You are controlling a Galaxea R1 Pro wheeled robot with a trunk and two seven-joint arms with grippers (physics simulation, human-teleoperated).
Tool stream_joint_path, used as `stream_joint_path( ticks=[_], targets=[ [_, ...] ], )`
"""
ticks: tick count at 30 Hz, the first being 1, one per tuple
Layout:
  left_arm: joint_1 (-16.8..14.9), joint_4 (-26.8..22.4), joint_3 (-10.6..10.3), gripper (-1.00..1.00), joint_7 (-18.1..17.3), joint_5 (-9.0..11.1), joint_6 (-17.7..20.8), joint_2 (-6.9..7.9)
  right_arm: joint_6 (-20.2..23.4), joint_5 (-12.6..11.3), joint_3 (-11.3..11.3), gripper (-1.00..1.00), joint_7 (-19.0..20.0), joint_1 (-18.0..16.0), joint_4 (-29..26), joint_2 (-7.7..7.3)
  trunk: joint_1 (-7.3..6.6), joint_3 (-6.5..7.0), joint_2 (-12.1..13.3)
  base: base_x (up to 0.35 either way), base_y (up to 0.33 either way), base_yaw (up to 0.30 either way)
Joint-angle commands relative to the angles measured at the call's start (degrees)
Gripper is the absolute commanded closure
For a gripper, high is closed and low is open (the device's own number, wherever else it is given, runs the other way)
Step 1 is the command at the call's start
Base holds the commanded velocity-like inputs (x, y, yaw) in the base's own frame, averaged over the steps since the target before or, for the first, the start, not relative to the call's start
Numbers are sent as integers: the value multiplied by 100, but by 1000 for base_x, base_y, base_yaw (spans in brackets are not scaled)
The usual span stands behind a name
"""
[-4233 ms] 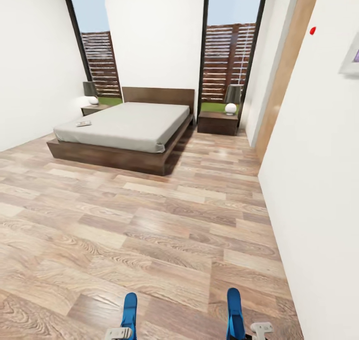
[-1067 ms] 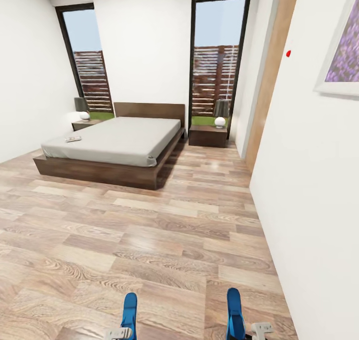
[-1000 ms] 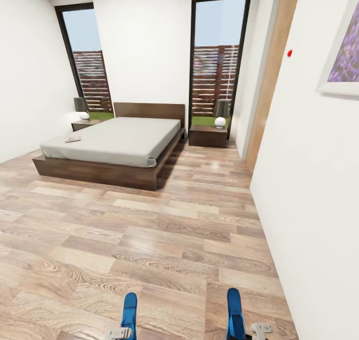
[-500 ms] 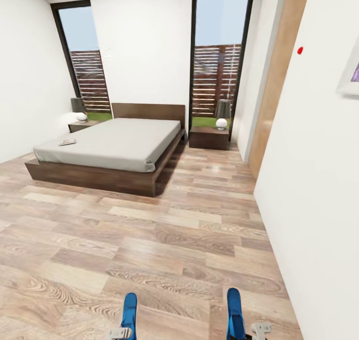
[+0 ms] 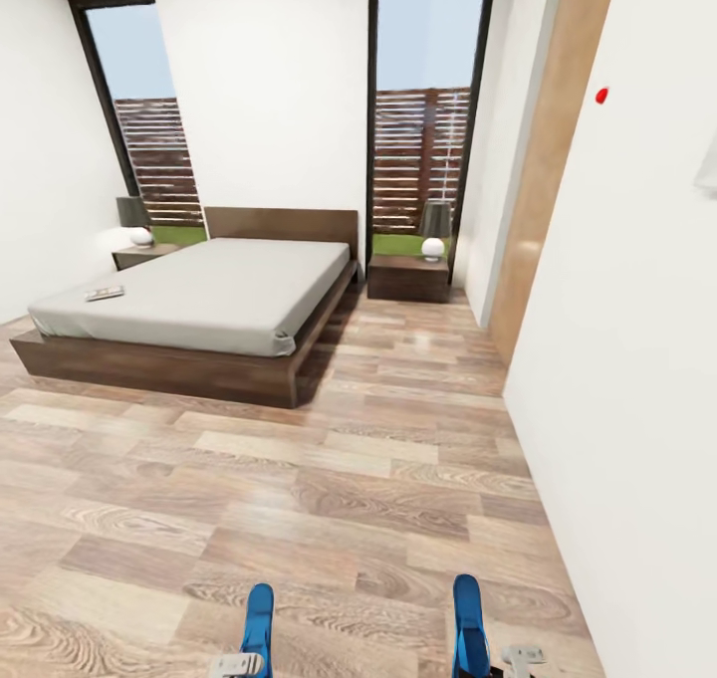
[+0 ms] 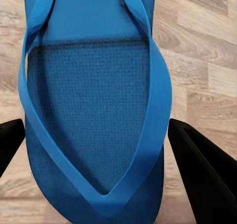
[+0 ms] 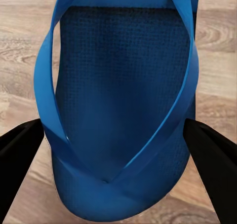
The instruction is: In the bedroom, move the book from the bed onto either nightstand, and place the two sandals side by side next to the bed.
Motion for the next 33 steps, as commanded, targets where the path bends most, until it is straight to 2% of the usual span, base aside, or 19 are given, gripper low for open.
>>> stream_joint_path(
  ticks=[1,11,33],
  targets=[
    [-5,5,-23,100,-12,54,-13,5,-31,-63,44,100,39,-9,21,3,2,-5,-2,324,0,-2],
    [-4,5,-23,100,-12,53,-12,4,-31,-44,40,100,39,-9,24,3,2,-5,-2,324,0,-8],
    [0,5,-23,100,-12,53,-12,-4,-31,-29,43,100,39,-9,21,3,2,-5,-2,324,0,-104]
  ],
)
